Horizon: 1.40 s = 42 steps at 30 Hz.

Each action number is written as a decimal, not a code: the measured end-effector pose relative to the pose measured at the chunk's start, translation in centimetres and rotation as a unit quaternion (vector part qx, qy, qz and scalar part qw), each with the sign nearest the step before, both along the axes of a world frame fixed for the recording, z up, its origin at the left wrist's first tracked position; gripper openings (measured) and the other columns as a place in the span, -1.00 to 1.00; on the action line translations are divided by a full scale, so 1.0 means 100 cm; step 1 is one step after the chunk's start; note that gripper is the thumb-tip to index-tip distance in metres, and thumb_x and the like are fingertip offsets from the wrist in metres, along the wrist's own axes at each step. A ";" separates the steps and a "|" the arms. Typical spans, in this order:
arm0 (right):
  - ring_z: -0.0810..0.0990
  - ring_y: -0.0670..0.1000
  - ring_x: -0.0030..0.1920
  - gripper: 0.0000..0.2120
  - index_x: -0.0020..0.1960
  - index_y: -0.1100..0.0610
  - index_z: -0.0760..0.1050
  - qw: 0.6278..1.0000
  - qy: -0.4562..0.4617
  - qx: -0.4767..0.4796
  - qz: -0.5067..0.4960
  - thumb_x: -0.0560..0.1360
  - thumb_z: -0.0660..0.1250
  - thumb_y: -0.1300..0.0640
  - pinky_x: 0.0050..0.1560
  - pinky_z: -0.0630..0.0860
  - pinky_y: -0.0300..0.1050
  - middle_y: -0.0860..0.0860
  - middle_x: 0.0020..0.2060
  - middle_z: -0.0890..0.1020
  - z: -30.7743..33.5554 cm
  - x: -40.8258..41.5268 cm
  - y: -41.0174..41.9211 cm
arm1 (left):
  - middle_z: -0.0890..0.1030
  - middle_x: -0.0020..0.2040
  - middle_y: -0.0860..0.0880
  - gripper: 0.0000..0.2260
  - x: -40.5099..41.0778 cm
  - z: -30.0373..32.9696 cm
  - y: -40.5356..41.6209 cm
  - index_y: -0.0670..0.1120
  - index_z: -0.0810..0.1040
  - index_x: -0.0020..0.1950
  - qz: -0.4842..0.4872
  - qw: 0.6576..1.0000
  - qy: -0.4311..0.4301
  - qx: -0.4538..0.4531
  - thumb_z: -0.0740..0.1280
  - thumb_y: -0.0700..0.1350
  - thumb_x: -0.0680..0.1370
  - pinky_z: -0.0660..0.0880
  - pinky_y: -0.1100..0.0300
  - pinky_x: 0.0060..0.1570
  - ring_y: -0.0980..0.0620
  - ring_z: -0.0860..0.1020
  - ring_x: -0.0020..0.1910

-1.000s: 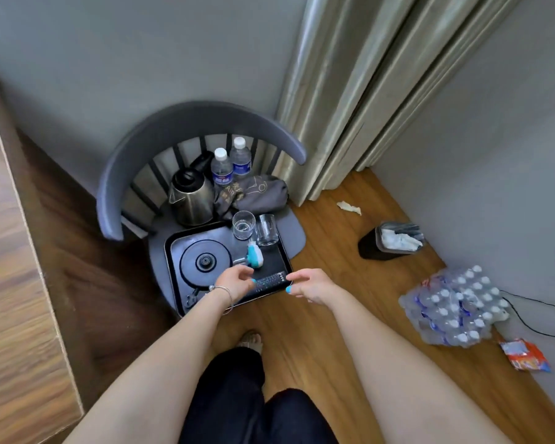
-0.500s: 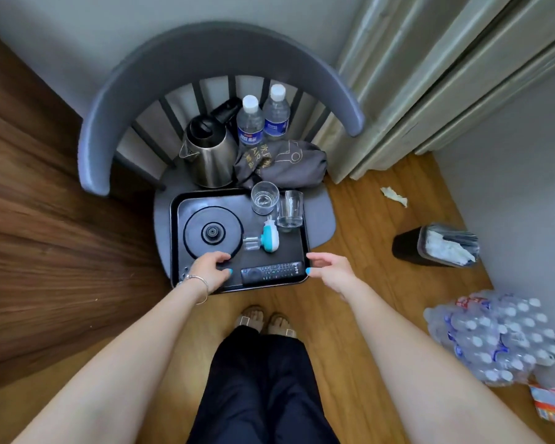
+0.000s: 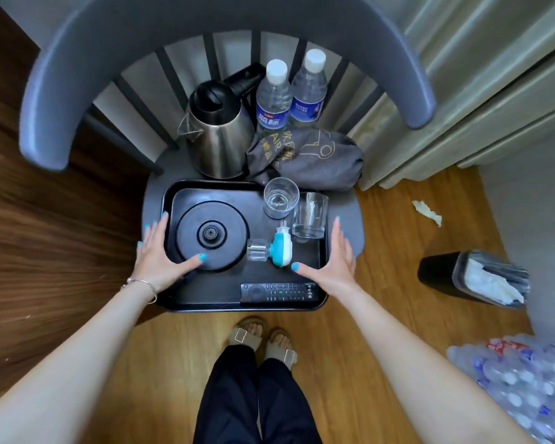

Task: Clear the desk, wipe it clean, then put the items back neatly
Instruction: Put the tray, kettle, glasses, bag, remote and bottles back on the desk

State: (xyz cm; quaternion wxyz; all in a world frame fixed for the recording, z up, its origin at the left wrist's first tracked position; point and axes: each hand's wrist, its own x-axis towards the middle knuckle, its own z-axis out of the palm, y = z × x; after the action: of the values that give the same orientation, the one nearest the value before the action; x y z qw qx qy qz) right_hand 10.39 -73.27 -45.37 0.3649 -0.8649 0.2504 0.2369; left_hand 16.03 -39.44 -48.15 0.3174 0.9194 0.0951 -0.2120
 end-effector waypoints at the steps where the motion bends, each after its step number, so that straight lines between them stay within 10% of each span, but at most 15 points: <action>1: -0.18 0.01 0.58 0.24 0.45 -0.34 -0.44 1.000 -0.009 -0.014 0.004 0.26 0.54 -0.28 0.54 -0.14 0.18 0.01 0.60 -0.08 -0.005 0.001 0.000 | 0.02 0.58 -0.09 0.05 0.000 -0.003 0.000 0.08 -0.02 0.57 -0.007 1.000 -0.008 -0.009 0.55 0.21 0.27 -0.16 -0.02 0.51 0.07 -0.13 0.55; 20: -0.09 -0.12 0.56 0.04 0.48 -0.36 -0.23 0.981 -0.169 -0.094 0.026 0.19 0.28 -0.51 0.46 -0.40 0.19 -0.38 0.44 0.03 -0.054 -0.005 0.004 | 0.05 0.58 -0.02 -0.09 0.001 -0.021 0.010 0.33 -0.07 0.49 -0.051 0.995 -0.081 0.002 0.23 0.45 0.22 -0.34 -0.01 0.46 0.30 -0.19 0.48; 30: -0.23 -0.22 0.54 0.14 0.50 -0.28 -0.11 0.981 -0.192 0.030 0.015 0.20 0.61 -0.14 0.50 -0.34 -0.10 -0.44 0.45 -0.07 -0.049 -0.005 0.000 | 0.10 0.56 -0.13 -0.23 -0.004 -0.018 0.007 0.39 0.08 0.41 -0.030 0.994 -0.103 -0.022 0.25 0.42 0.23 -0.31 -0.04 0.47 0.58 -0.33 0.28; 35: -0.04 -0.16 0.57 0.16 0.40 -0.47 -0.17 0.977 -0.194 0.092 0.006 0.25 0.65 0.09 0.56 -0.10 -0.06 -0.23 0.56 0.05 -0.040 -0.004 -0.005 | 0.05 0.57 -0.16 -0.23 -0.010 -0.012 0.002 0.41 0.12 0.39 -0.025 0.993 -0.103 -0.048 0.27 0.41 0.20 -0.26 0.08 0.48 0.51 -0.31 0.33; 42: -0.01 -0.41 0.47 0.15 0.45 -0.40 -0.13 0.974 -0.198 0.111 0.024 0.26 0.64 0.10 0.32 0.01 -0.55 -0.32 0.51 0.04 -0.032 -0.008 -0.013 | 0.04 0.57 -0.17 -0.28 -0.019 -0.006 0.003 0.37 0.28 0.36 -0.018 0.986 -0.111 -0.123 0.49 0.17 0.25 -0.06 0.55 0.35 0.21 -0.13 0.54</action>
State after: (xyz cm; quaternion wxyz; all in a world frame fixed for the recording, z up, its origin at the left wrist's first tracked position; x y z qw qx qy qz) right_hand 9.59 -74.59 -48.52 0.4952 -0.8544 0.1247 0.0962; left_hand 14.12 -39.15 -48.73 0.4324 0.8929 0.0163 -0.1244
